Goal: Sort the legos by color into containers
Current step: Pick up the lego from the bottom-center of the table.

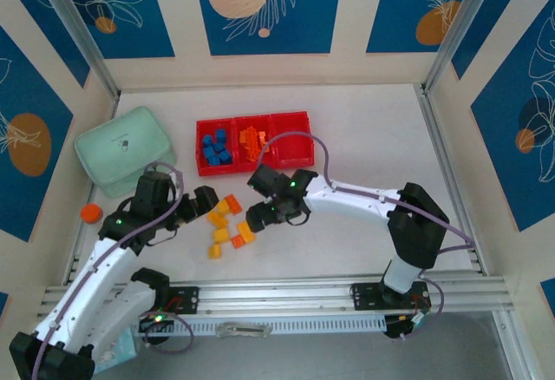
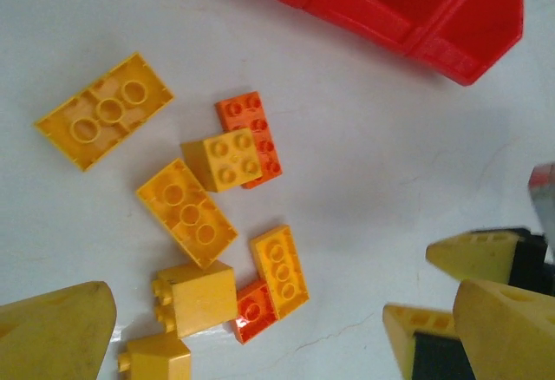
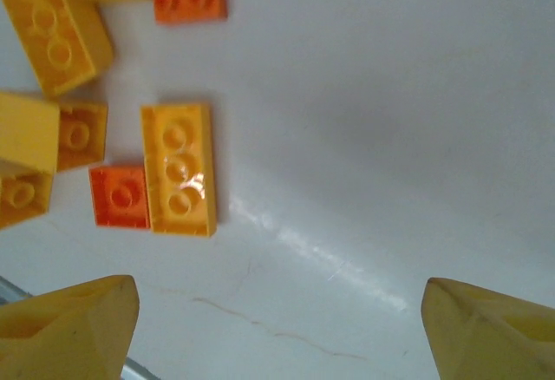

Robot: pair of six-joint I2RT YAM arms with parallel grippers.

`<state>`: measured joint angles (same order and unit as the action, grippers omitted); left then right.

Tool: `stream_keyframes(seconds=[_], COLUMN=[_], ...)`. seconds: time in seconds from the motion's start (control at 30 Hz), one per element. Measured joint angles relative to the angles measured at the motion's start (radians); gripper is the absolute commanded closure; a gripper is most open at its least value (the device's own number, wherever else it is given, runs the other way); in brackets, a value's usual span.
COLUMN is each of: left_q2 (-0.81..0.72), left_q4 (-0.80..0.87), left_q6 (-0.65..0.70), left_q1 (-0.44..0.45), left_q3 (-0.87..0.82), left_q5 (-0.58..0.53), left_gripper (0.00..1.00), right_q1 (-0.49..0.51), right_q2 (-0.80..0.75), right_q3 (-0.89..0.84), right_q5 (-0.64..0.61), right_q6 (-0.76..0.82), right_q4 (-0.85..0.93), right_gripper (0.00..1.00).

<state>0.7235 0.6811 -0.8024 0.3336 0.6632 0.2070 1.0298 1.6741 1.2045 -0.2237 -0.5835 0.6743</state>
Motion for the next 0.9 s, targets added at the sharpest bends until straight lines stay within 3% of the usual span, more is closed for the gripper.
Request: stream_keyframes(seconds=[0.4, 0.7, 0.9], left_q2=[-0.031, -0.041, -0.048], left_q4=[0.021, 0.050, 0.068], left_q6=[-0.031, -0.031, -0.031], left_q1=[-0.001, -0.001, -0.002], left_q3=[-0.022, -0.021, -0.021], left_q5=[-0.045, -0.082, -0.089], left_gripper=[0.01, 0.01, 0.01], right_q1=[0.117, 0.150, 0.194], right_q2=[0.113, 0.187, 0.208], right_q3=[0.005, 0.079, 0.105], right_q5=[-0.001, 0.002, 0.023], right_q6=[-0.047, -0.087, -0.116], right_q4=[-0.050, -0.061, -0.059], right_gripper=[0.09, 0.24, 0.26])
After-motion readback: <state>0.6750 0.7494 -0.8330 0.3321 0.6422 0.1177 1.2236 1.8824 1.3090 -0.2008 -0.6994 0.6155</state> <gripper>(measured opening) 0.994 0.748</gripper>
